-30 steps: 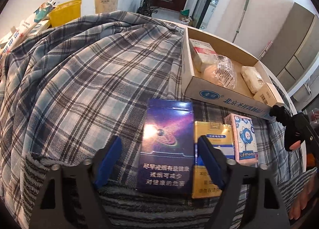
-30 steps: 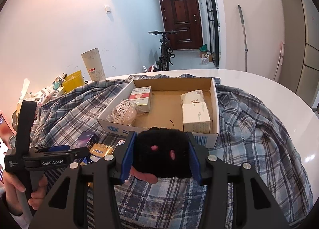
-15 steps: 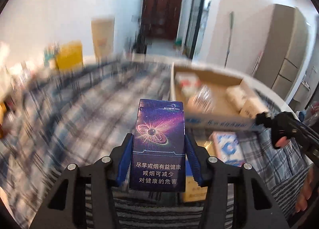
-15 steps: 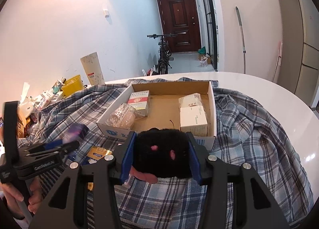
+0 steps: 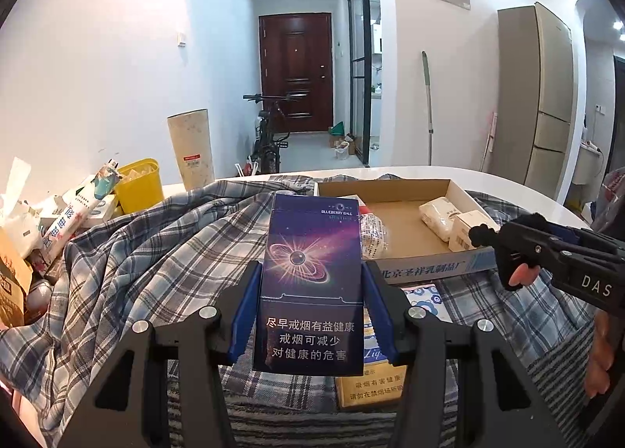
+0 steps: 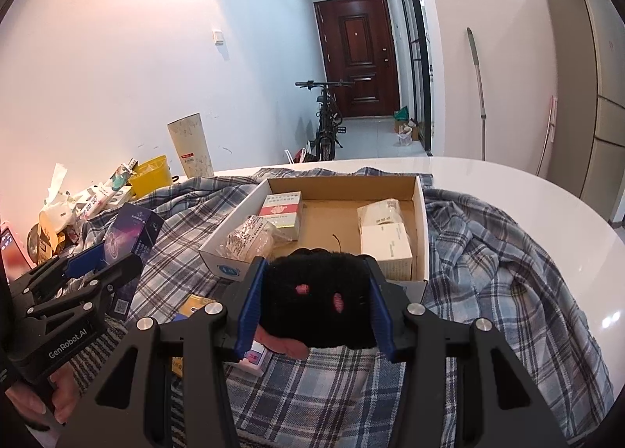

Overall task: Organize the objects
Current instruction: 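Carry the purple pack into the cardboard box and open the left gripper, then lower the black plush into the box and open the right gripper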

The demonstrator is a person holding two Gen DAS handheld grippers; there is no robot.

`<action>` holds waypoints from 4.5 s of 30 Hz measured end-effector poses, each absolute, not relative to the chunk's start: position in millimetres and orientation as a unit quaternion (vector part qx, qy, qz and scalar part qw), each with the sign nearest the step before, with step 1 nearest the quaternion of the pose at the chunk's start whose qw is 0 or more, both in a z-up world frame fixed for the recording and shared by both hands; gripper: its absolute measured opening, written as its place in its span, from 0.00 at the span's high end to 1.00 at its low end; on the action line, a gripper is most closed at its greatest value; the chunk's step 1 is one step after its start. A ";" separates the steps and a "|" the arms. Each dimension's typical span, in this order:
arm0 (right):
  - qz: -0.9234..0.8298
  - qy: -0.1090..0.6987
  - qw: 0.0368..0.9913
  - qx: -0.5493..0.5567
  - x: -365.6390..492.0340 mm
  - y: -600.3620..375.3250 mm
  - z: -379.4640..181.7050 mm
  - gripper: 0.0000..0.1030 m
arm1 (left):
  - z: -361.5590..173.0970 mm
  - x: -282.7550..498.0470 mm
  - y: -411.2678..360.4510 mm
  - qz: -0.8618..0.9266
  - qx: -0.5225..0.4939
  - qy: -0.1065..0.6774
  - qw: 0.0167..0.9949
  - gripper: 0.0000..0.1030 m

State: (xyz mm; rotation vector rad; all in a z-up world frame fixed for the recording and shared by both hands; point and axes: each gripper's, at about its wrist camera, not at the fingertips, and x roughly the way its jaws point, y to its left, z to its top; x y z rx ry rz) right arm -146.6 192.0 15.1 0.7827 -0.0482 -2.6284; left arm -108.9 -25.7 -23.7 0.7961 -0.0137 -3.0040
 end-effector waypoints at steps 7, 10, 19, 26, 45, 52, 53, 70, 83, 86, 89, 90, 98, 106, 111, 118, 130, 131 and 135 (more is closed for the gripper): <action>-0.947 -0.013 0.202 0.251 -137.3 195.8 43.8 0.54 | -1.4 -103.6 -18.9 -0.965 0.262 0.002 -0.013 0.48; -0.950 -0.009 0.208 0.233 -130.3 198.2 62.7 0.54 | 22.7 -96.3 -13.2 -0.970 0.241 -0.002 -0.025 0.48; -0.964 -0.025 0.222 0.147 -125.6 208.9 139.5 0.54 | 91.7 -101.1 16.1 -0.979 0.198 -0.016 -0.044 0.48; -0.979 -0.023 0.188 0.072 -138.0 205.7 188.8 0.54 | 153.1 -130.7 32.4 -0.989 0.144 0.005 -0.047 0.48; -0.971 0.007 0.148 0.185 -240.4 195.3 112.3 0.54 | 62.3 -257.7 34.8 -0.955 0.279 0.048 -0.091 0.48; -0.962 0.000 0.131 0.239 -270.3 204.0 79.3 0.54 | -2.5 -299.1 35.7 -0.914 0.380 0.087 -0.109 0.48; -0.960 -0.003 0.130 0.248 -274.1 206.7 74.3 0.54 | -7.9 -300.5 38.1 -0.910 0.390 0.088 -0.110 0.48; -0.951 0.000 0.122 0.283 -291.4 216.0 58.8 0.54 | -54.3 -303.0 63.7 -0.878 0.471 0.046 -0.072 0.48; -0.949 -0.015 0.133 0.286 -288.4 214.8 61.9 0.54 | -19.6 -293.4 53.1 -0.902 0.420 0.058 -0.084 0.23; -0.950 -0.015 0.132 0.281 -285.6 212.1 63.3 0.54 | -1.3 -291.2 45.7 -0.920 0.390 0.017 -0.041 0.15; -0.947 -0.010 0.141 0.287 -283.8 205.4 60.7 0.54 | 16.3 -287.6 25.3 -0.935 0.354 0.021 -0.004 0.15; -0.946 -0.009 0.146 0.291 -283.8 203.5 59.9 0.54 | 20.2 -286.7 19.7 -0.938 0.346 0.027 0.001 0.15; -0.920 -0.005 0.186 0.344 -287.7 180.7 37.6 0.53 | 29.8 -284.1 6.2 -0.944 0.322 0.066 -0.034 0.15; -0.903 0.005 0.213 0.372 -286.2 167.0 18.9 0.48 | 27.0 -280.6 14.4 -0.946 0.319 0.050 -0.020 0.15; -0.911 0.010 0.206 0.359 -283.3 168.9 21.7 0.39 | 26.3 -281.1 8.4 -0.946 0.319 0.062 -0.019 0.15; -0.917 -0.002 0.193 0.349 -284.2 177.4 28.2 0.28 | 30.6 -277.0 10.9 -0.948 0.313 0.052 -0.019 0.15; -0.945 -0.010 0.162 0.284 -259.8 194.5 81.2 0.21 | 76.3 -236.5 1.9 -0.964 0.261 0.048 -0.018 0.15; -0.948 -0.011 0.161 0.274 -253.5 196.2 86.8 0.18 | 81.8 -228.2 0.6 -0.967 0.251 0.047 -0.018 0.15; -0.958 -0.011 0.162 0.238 -225.9 200.3 107.9 0.14 | 101.8 -194.6 -4.5 -0.975 0.216 0.046 -0.026 0.15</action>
